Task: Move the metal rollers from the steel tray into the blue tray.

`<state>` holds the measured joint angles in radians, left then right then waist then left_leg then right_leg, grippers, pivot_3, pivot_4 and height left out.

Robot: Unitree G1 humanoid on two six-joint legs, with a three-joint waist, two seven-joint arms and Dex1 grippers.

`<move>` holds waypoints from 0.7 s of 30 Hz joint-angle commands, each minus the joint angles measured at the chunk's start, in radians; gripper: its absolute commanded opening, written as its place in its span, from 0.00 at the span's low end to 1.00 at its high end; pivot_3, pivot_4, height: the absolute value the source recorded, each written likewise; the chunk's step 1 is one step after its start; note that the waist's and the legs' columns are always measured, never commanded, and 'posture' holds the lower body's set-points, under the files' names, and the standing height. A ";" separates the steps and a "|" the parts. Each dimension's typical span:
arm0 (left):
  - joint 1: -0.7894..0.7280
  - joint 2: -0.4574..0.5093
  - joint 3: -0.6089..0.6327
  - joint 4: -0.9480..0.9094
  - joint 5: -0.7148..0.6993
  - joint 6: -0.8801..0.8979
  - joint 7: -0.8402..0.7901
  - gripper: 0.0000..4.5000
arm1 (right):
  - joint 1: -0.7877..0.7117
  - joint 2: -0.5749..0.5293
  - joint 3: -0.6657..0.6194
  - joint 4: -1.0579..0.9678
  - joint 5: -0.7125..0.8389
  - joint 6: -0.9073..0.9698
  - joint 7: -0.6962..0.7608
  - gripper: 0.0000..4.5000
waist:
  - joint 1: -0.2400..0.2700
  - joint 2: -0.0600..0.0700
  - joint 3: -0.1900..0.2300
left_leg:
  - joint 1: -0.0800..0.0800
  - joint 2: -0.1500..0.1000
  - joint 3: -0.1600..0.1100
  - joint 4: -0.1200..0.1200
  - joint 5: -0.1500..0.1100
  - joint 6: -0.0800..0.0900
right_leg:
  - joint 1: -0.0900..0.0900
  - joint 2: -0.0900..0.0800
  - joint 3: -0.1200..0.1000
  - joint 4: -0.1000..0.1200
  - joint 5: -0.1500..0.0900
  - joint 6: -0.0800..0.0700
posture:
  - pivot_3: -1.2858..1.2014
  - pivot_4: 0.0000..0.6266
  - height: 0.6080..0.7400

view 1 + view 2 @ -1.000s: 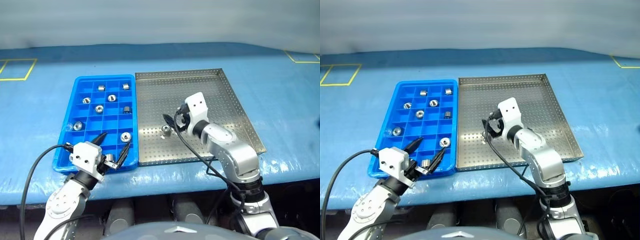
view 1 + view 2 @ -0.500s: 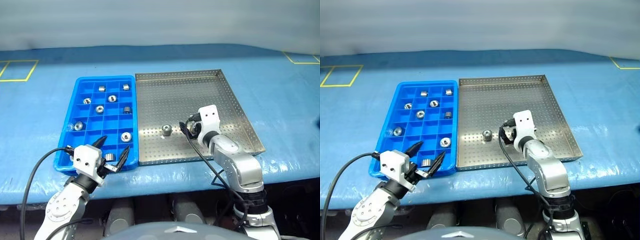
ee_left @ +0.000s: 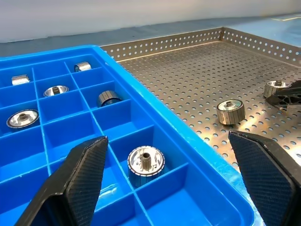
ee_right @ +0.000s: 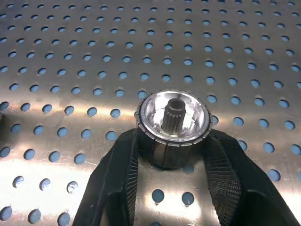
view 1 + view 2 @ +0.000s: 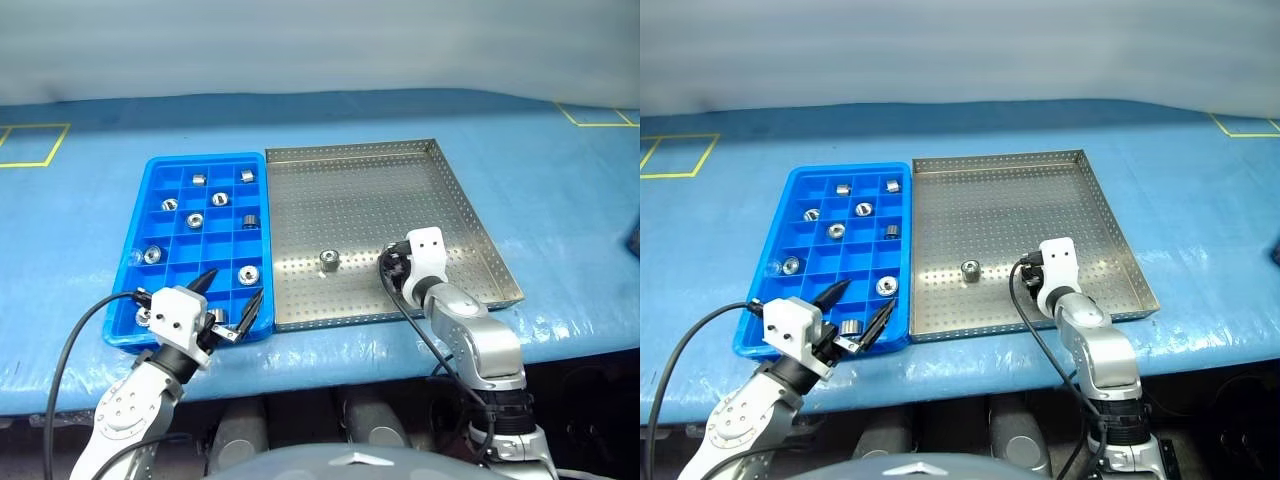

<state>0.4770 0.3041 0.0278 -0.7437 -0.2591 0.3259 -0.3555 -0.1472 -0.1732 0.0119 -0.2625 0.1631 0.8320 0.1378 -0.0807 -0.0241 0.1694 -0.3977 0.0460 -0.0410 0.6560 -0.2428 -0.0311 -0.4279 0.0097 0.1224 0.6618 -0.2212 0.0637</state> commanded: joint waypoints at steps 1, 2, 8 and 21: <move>0.011 -0.003 0.007 -0.034 -0.006 -0.016 0.009 1.00 | -0.037 0.020 0.041 0.016 0.015 -0.011 0.035 0.37 | 0.000 0.000 0.000 | 0.000 0.000 0.000 0.000 0.000 0.000 | 0.000 0.000 0.000 0.000 0.000 0.000 | 0.55 0.24 1.00; 0.014 -0.004 0.008 -0.036 -0.006 -0.018 0.011 1.00 | -0.047 0.022 0.048 0.012 0.017 -0.012 0.043 0.37 | 0.001 0.000 0.000 | 0.000 0.000 0.000 0.000 0.000 0.000 | 0.000 0.000 0.000 0.000 0.000 0.000 | 0.55 0.24 1.00; 0.047 -0.022 0.028 -0.057 0.003 -0.042 0.040 1.00 | -0.174 0.066 0.074 -0.045 0.030 -0.022 0.060 0.37 | 0.003 0.002 0.002 | 0.000 0.000 0.002 -0.001 0.000 0.000 | -0.002 0.000 0.002 0.001 0.000 0.000 | 0.57 0.24 1.00; 0.224 -0.108 0.049 -0.133 0.061 -0.139 0.138 1.00 | -0.448 0.203 0.292 0.150 0.032 -0.159 0.215 0.37 | 0.087 0.002 0.002 | -0.002 0.000 0.000 -0.009 0.000 0.001 | -0.004 0.000 -0.001 -0.003 -0.003 -0.004 | 0.67 0.24 1.00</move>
<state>0.6796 0.2055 0.0706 -0.8240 -0.2123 0.2255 -0.2349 -0.5745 0.0159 0.2830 -0.1222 0.1977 0.7156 0.3293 0.0059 -0.0216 0.1715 -0.3993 0.0462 -0.0412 0.6463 -0.2433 -0.0304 -0.4316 0.0093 0.1208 0.6586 -0.2243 0.0590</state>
